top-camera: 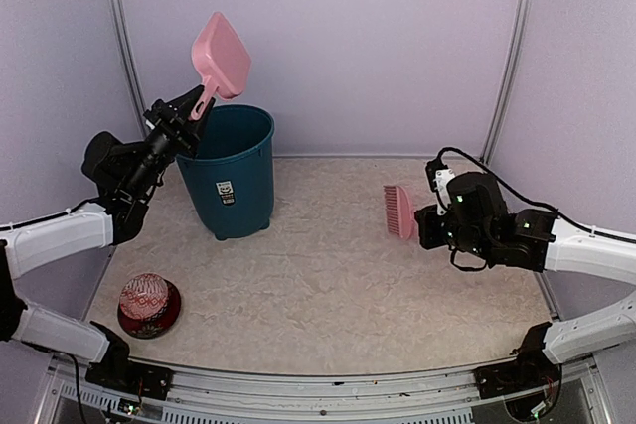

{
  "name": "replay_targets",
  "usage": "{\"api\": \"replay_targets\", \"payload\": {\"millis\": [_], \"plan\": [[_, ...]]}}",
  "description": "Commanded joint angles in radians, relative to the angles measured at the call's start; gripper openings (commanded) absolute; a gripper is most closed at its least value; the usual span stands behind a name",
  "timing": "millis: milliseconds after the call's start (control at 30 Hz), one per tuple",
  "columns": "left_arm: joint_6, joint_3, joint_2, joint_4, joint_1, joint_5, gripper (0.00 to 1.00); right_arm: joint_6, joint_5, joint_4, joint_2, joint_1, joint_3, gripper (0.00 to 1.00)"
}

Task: Sweep away the paper scraps from the table

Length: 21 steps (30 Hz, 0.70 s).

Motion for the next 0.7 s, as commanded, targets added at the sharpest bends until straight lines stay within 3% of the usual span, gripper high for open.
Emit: {"api": "replay_targets", "payload": {"millis": [0,133,367,667], "plan": [[0.11,-0.005,-0.091,-0.057,0.0,0.009,0.0,0.014,-0.007,0.036,-0.059,-0.009,-0.009,0.0],[0.289,0.046,-0.187,-0.31,-0.017,0.012,0.0,0.016,-0.005,0.036,-0.086,-0.009,-0.023,0.0],[0.511,0.079,-0.295,-0.579,-0.078,0.016,0.0,0.016,0.009,0.033,-0.111,-0.01,-0.026,0.0],[0.819,0.103,-0.379,-0.911,-0.252,-0.143,0.0,-0.02,0.049,0.037,-0.136,-0.011,-0.014,0.0]]}}
